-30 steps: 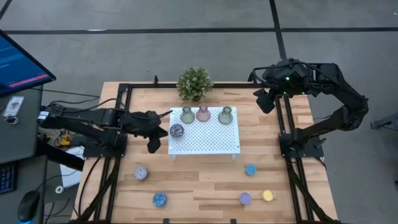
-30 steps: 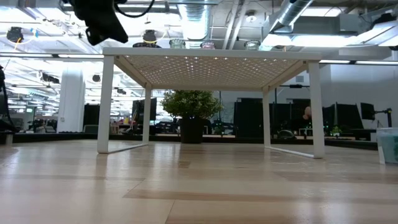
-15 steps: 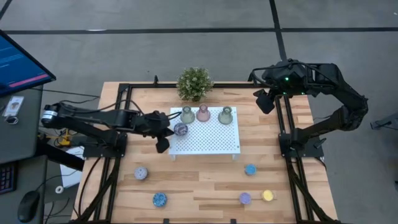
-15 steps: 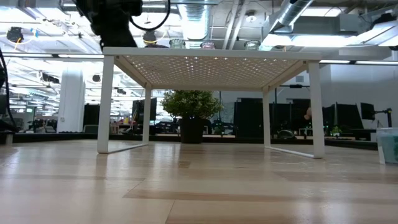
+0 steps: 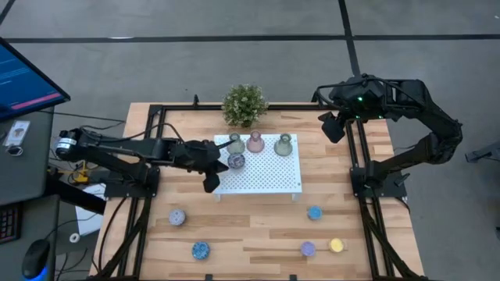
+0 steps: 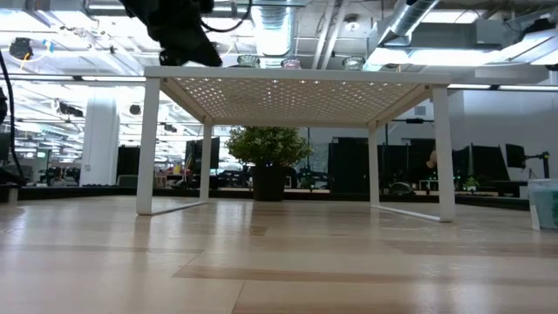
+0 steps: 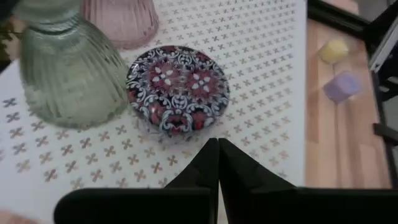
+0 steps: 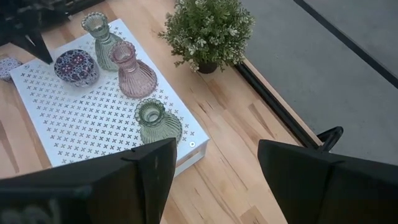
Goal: Pick & Place candle stick holders
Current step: Put the red patterned scented candle on the shelf
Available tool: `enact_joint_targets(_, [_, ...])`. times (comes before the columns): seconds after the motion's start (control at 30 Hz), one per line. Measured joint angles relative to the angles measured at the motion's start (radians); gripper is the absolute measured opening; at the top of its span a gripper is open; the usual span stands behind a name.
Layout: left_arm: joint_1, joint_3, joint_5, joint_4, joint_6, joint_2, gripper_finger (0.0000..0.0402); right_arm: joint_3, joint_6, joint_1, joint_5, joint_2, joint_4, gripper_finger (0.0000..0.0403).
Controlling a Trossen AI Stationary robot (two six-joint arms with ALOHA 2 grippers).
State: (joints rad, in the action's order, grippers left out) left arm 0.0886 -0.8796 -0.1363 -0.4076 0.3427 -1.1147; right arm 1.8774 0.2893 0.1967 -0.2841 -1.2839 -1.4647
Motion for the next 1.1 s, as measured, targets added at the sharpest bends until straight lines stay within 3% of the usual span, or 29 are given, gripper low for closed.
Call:
enact_joint_targets(0.23, [0.002,-0.01,-0.208,-0.086,0.037,0.077,0.0003,0.0,0.0,0.0,0.021,0.0,0.0,0.0219])
enact_joint_targets(0.5, [-0.019,-0.01,-0.173,-0.077,0.073,-0.009,0.0002,0.0,0.0,0.0,0.021,0.0,0.003,0.0219])
enact_joint_targets(1.1, [-0.019,-0.009,-0.104,0.184,0.081,-0.13,0.0002,0.0,-0.003,0.0,0.022,0.0,0.003,0.0219])
